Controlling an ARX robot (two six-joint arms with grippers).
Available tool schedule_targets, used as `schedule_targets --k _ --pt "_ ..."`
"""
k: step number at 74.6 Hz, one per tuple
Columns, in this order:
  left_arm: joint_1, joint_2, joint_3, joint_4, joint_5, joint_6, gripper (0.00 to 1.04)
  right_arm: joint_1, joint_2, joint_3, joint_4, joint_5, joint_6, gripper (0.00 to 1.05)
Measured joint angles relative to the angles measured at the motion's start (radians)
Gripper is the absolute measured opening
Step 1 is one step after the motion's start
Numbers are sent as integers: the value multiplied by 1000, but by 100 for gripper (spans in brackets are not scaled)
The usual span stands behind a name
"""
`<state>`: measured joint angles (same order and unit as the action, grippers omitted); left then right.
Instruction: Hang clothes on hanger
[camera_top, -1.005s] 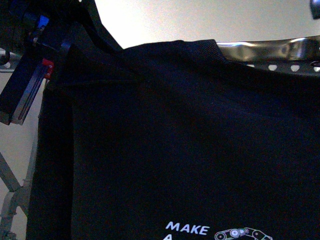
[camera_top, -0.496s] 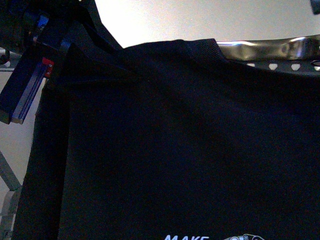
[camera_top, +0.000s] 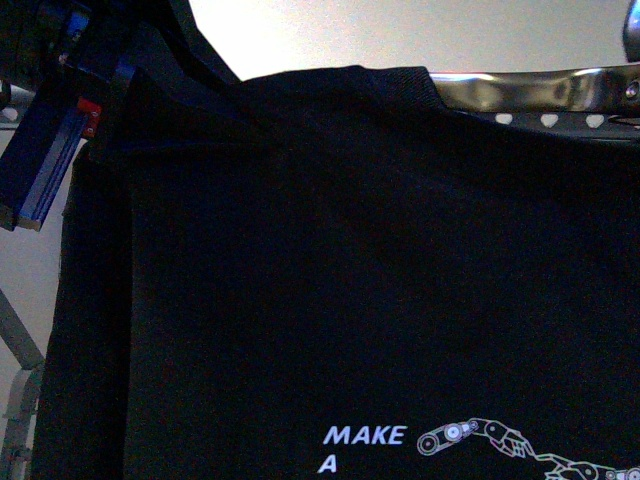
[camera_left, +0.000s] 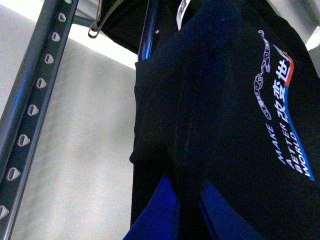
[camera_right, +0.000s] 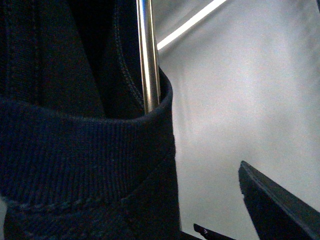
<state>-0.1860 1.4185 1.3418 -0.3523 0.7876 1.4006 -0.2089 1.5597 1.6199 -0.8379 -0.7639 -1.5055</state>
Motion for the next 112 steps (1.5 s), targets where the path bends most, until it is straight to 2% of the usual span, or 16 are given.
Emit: schedule_targets --k 22,34,42,50,66,70,76,79,91,93,99,101,104,108,110,112 --pt "0 0 0 0 -1 -4 5 -14 -4 -40 -5 -18 -15 21" --pt "0 0 0 5 1 -18 5 -29 -8 -55 -14 -33 -54 9" --pt "-1 0 0 9 16 -18 20 -37 -11 -65 -20 -41 -76 9" --pt "0 -1 0 10 19 -18 41 -57 -11 -77 -21 -51 -76 8" --pt "0 -1 0 10 20 -17 72 -83 -11 -99 -20 -63 -49 8" --pt "-1 -1 0 10 21 -17 84 -93 -11 -116 -17 -66 -40 8" --pt "0 -1 0 10 21 -17 97 -101 -11 -138 -9 -66 -37 8" --pt "0 -1 0 10 20 -16 100 -104 -11 -148 -7 -66 -35 8" --pt "-1 -1 -1 15 15 -17 98 -108 -7 -192 26 -57 -31 8" --pt "-8 -2 -23 79 -10 -64 98 -108 -6 -197 33 -56 -30 8" --pt "-19 -29 -151 389 -246 -352 98 -106 -5 -215 51 -52 -24 8" --pt "-21 -35 -218 542 -342 -495 98 -105 -5 -224 59 -52 -19 8" --pt "-22 -36 -303 836 -483 -879 98 -102 -5 -241 75 -51 -11 8" --pt "-23 -33 -312 1157 -633 -1241 98 -101 -5 -255 91 -52 2 8" --pt "-28 -45 -290 1196 -718 -1404 98 -99 -5 -262 103 -52 10 8" --pt "-33 -56 -271 1190 -773 -1483 98 -98 -5 -268 113 -51 18 8"
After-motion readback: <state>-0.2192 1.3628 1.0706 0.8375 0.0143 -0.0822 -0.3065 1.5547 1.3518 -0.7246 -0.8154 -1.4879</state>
